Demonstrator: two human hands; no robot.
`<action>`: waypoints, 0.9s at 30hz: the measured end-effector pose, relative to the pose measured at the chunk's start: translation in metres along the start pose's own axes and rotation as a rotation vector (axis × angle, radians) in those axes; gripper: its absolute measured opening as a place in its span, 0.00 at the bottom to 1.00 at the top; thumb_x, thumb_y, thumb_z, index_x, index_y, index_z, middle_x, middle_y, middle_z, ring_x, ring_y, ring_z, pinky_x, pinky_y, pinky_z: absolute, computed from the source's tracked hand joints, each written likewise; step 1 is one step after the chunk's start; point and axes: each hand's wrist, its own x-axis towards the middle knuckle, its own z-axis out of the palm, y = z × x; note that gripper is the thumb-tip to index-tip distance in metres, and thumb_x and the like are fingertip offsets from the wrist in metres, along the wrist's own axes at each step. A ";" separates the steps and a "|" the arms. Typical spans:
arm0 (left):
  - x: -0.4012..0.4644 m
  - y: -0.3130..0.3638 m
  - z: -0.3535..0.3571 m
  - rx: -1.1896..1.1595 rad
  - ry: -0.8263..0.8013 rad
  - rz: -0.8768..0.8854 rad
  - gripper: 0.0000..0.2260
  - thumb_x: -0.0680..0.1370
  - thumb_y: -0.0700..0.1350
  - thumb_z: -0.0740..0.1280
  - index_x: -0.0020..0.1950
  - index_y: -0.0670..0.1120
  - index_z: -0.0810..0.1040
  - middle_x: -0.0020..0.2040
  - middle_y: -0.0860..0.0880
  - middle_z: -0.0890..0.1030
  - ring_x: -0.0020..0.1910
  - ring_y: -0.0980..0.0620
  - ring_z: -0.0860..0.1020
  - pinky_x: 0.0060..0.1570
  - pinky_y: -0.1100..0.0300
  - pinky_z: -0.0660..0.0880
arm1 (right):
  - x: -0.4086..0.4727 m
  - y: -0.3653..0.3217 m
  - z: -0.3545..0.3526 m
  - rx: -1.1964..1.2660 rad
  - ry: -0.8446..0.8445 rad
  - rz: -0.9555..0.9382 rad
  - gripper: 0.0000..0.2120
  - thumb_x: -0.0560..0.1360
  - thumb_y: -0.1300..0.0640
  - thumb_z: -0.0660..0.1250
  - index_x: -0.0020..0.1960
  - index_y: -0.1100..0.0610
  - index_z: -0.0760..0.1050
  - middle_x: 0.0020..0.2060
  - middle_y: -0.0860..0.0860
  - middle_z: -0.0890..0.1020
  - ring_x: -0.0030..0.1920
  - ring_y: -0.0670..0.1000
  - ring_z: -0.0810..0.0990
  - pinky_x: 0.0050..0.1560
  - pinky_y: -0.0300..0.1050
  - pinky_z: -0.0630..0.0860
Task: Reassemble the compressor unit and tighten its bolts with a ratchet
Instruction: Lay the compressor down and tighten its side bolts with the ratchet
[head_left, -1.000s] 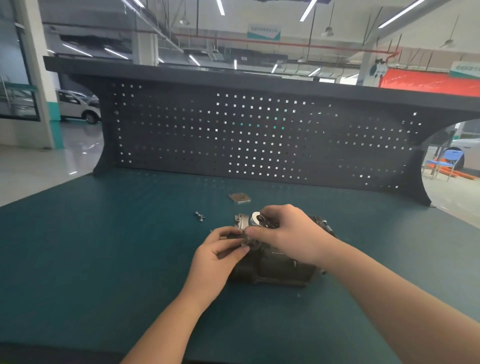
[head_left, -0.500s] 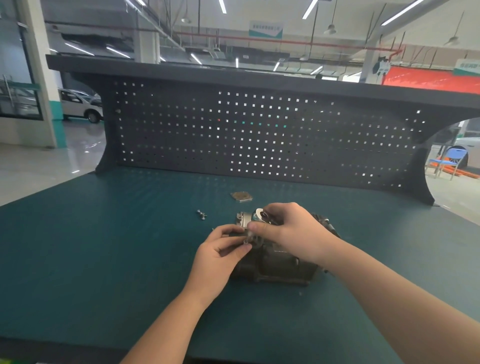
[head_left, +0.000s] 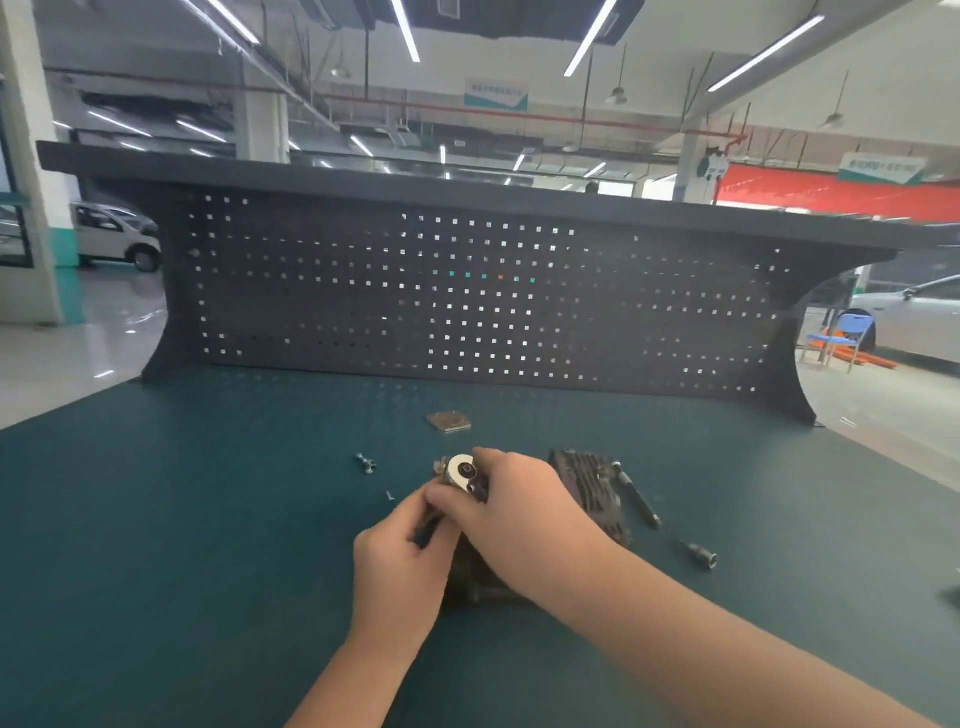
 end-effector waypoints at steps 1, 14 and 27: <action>0.001 -0.001 0.003 0.008 0.032 -0.009 0.23 0.76 0.35 0.68 0.35 0.65 0.79 0.27 0.61 0.77 0.27 0.63 0.70 0.29 0.74 0.64 | 0.001 0.000 -0.001 -0.015 -0.030 0.000 0.16 0.76 0.41 0.63 0.52 0.54 0.73 0.45 0.52 0.79 0.44 0.51 0.75 0.40 0.43 0.71; -0.007 -0.001 0.011 0.205 0.185 0.207 0.13 0.72 0.41 0.68 0.54 0.41 0.85 0.45 0.62 0.81 0.34 0.63 0.77 0.36 0.80 0.67 | -0.113 -0.023 0.012 0.986 0.583 0.531 0.26 0.72 0.59 0.72 0.16 0.58 0.72 0.16 0.52 0.73 0.17 0.42 0.71 0.26 0.32 0.69; -0.005 -0.011 0.013 -0.048 0.191 -0.026 0.19 0.70 0.37 0.77 0.33 0.62 0.81 0.23 0.54 0.71 0.25 0.59 0.63 0.25 0.69 0.63 | -0.088 0.008 0.061 1.191 0.613 0.309 0.08 0.67 0.62 0.73 0.36 0.52 0.75 0.22 0.61 0.78 0.15 0.55 0.72 0.17 0.38 0.66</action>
